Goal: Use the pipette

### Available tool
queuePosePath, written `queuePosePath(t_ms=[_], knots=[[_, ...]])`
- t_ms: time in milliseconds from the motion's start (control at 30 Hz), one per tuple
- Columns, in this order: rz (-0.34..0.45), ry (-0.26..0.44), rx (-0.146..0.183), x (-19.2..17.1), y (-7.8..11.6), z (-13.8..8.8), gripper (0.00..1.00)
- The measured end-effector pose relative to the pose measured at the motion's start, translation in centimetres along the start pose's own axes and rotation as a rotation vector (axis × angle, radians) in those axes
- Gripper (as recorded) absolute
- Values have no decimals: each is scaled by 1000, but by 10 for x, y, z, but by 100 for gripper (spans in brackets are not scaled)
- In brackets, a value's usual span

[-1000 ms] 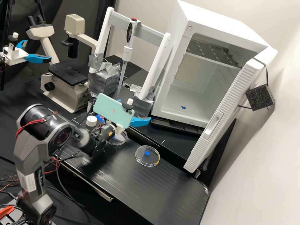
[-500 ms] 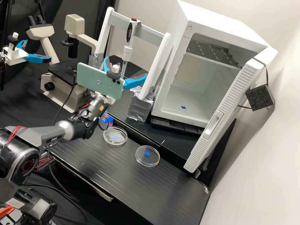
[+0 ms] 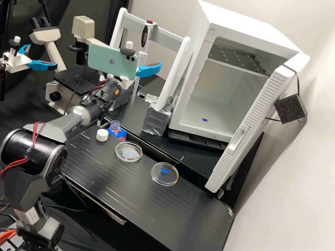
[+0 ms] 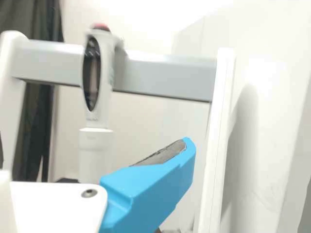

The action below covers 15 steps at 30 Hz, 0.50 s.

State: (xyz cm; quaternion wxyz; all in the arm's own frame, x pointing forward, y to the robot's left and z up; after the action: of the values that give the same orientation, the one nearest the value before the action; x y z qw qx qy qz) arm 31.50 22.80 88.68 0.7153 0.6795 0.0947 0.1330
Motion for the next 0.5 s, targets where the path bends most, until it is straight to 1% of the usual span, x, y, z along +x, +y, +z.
queuePosePath(t_ms=[100,133,167,200,233,267,300,467,500], knots=[[-6,-26,-11,10,-2,-1,100],[-6,-29,-31,13,-3,-2,100],[-2,-31,-38,15,-3,-3,100],[1,-34,-54,18,-3,-4,100],[5,-35,-56,20,-2,-5,0],[10,-36,-66,22,-2,-7,0],[14,-39,-68,23,-1,-7,0],[14,-66,-77,31,-2,-8,0],[14,-70,-73,32,-2,-8,0]])
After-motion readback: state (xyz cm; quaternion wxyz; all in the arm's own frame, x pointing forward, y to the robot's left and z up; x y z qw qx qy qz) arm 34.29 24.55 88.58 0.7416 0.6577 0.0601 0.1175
